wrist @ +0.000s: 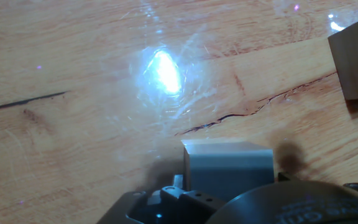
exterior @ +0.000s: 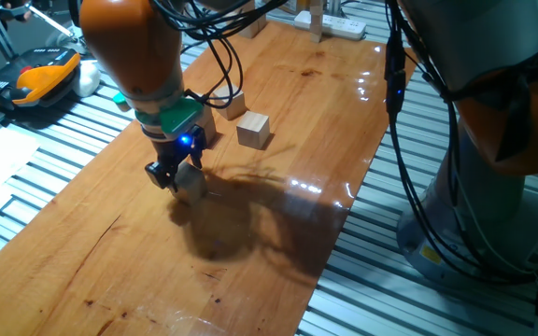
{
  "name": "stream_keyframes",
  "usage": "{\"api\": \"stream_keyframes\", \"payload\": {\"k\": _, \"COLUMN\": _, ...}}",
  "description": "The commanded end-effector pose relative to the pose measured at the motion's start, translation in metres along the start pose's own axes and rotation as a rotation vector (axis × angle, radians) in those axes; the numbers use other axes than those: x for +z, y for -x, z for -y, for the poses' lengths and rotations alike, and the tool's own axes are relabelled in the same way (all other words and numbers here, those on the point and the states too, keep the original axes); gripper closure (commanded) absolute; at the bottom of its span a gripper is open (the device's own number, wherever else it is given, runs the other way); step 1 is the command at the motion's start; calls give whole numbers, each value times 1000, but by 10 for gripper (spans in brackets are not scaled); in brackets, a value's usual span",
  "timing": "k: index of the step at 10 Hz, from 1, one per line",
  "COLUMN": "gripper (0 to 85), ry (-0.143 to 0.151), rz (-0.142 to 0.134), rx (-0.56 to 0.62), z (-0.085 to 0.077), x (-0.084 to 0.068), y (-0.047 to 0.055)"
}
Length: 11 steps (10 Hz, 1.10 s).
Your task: Stack the blocks in a vertical line of five
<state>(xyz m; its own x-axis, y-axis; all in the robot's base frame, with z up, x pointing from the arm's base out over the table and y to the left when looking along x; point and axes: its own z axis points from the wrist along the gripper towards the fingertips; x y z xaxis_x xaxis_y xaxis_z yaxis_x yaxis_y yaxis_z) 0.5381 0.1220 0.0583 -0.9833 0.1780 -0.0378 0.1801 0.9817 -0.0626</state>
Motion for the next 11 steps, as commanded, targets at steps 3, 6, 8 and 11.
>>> {"api": "stream_keyframes", "payload": {"k": 3, "gripper": 170, "ry": 3, "rz": -8, "rx": -7, "z": 0, "x": 0, "y": -1}}
{"api": "stream_keyframes", "payload": {"k": 6, "gripper": 170, "ry": 7, "rz": -7, "rx": -8, "z": -1, "x": 2, "y": -4}}
{"api": "stream_keyframes", "payload": {"k": 8, "gripper": 340, "ry": 13, "rz": -16, "rx": -19, "z": -1, "x": 2, "y": -4}}
{"api": "stream_keyframes", "payload": {"k": 11, "gripper": 510, "ry": 19, "rz": -29, "rx": -35, "z": -1, "x": 2, "y": -3}}
